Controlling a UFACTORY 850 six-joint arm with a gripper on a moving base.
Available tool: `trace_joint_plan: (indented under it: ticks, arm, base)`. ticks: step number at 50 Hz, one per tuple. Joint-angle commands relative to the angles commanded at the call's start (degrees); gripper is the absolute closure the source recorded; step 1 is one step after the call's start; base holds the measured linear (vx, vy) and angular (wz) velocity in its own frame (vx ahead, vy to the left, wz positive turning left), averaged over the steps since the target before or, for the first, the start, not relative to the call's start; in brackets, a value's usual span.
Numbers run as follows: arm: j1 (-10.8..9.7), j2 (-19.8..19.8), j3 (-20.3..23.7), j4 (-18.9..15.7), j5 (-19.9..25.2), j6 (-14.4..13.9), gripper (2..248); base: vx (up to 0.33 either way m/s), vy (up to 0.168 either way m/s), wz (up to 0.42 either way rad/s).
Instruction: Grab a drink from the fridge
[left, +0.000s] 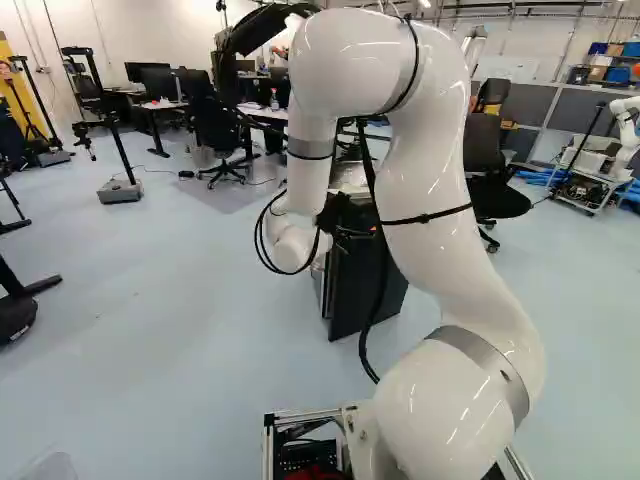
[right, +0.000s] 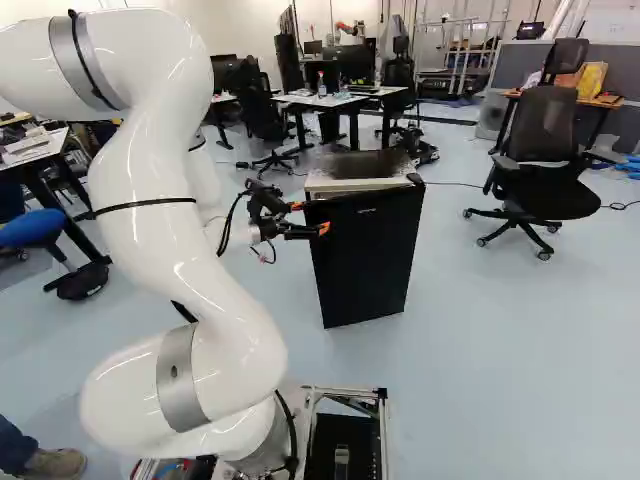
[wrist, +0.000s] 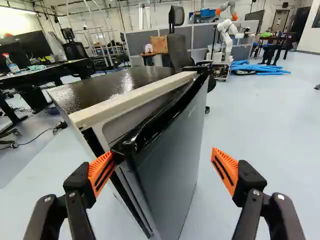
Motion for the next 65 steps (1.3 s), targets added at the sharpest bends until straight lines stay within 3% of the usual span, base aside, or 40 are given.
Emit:
trace_joint_plan:
  ticks: [25, 36, 48, 65]
  arm:
    - [2.4, 4.0, 7.1, 1.9, 1.7, 0.0, 3]
    - [4.9, 5.0, 8.8, 2.8, 2.5, 0.0, 3]
    - [6.7, 4.9, 8.6, 3.8, 3.3, 0.0, 3]
    - [5.7, 3.3, 5.6, 5.5, 3.7, 0.0, 3]
  base:
    - [0.0, 0.0, 0.0]
    - [0.0, 0.0, 0.0]
    - [0.0, 0.0, 0.0]
    - [0.0, 0.0, 0.0]
